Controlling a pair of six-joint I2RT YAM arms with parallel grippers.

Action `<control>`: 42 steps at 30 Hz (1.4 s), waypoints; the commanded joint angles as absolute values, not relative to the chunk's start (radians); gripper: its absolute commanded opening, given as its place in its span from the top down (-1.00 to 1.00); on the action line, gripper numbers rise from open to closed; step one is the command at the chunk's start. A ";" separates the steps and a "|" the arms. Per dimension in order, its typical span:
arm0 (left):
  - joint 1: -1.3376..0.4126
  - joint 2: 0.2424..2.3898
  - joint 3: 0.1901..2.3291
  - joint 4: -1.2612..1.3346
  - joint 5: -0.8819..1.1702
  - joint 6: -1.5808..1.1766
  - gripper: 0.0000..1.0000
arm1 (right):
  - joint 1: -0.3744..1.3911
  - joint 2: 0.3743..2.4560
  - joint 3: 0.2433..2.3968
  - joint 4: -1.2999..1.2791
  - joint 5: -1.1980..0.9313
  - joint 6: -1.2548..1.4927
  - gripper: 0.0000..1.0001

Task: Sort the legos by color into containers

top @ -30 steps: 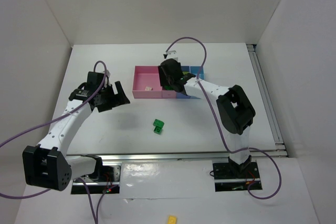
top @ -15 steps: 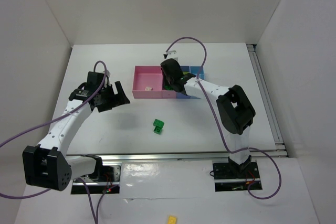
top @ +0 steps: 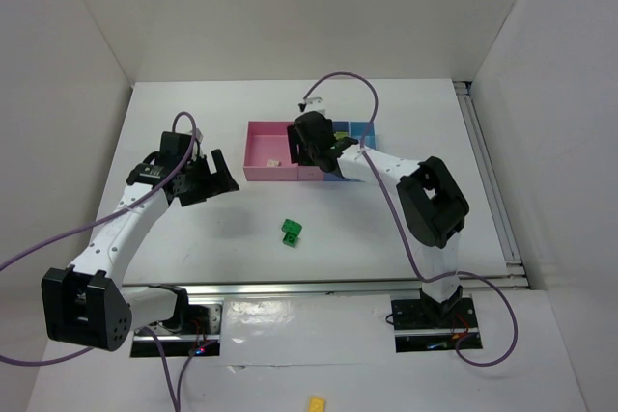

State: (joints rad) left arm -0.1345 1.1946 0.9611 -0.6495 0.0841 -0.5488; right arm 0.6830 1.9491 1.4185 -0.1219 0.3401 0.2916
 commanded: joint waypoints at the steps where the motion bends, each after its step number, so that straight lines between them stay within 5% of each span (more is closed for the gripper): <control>1: -0.138 1.197 0.965 -0.626 0.095 -0.528 -0.90 | 0.693 1.919 1.396 -0.120 0.319 0.313 -0.54; 10: -0.138 1.197 0.965 -0.626 0.095 -0.528 -0.90 | 0.828 1.622 1.140 -0.074 0.458 0.357 -0.34; 18: -0.138 1.197 0.965 -0.626 0.095 -0.528 -0.90 | 0.991 1.489 0.971 -0.178 0.482 0.564 -0.84; 28: -0.138 1.197 0.956 -0.626 0.104 -0.528 -0.90 | 1.158 1.627 0.914 -0.178 0.391 0.879 -0.86; 42: -0.147 1.197 0.956 -0.626 0.104 -0.528 -0.90 | 1.180 1.825 1.066 -0.213 0.416 0.879 -0.36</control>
